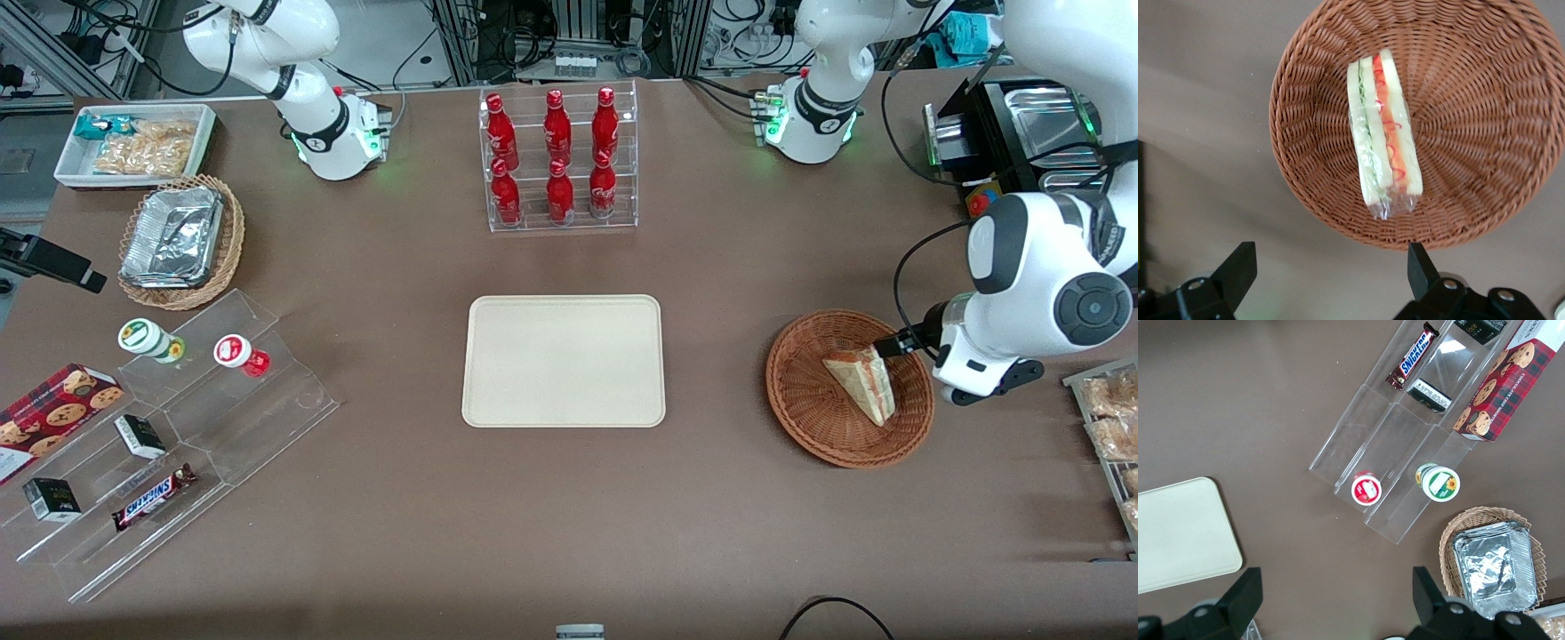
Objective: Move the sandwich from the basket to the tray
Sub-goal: 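Move the left gripper over the wrapped sandwich in the wicker basket, then lower the left gripper and close it on the sandwich's edge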
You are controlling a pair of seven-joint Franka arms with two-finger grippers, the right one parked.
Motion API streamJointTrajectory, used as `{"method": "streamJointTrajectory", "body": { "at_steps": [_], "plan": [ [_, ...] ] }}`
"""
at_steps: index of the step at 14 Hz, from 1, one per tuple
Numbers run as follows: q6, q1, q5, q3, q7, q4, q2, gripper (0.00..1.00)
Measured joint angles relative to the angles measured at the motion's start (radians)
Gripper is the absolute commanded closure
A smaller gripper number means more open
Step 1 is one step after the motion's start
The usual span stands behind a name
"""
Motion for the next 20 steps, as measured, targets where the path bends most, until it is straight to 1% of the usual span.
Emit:
{"method": "streamJointTrajectory", "body": {
  "at_steps": [4,8,10,16,20],
  "plan": [
    [0.024,0.000,0.000,-0.006,-0.038,-0.009,0.005,0.00],
    [0.203,0.001,0.000,-0.004,-0.043,-0.122,0.006,0.00],
    [0.254,0.013,-0.007,-0.004,-0.061,-0.156,0.008,0.00],
    [0.317,0.020,-0.010,-0.012,-0.238,-0.161,0.018,0.00],
    [0.375,0.018,-0.010,-0.020,-0.270,-0.167,0.049,0.00]
  ]
}}
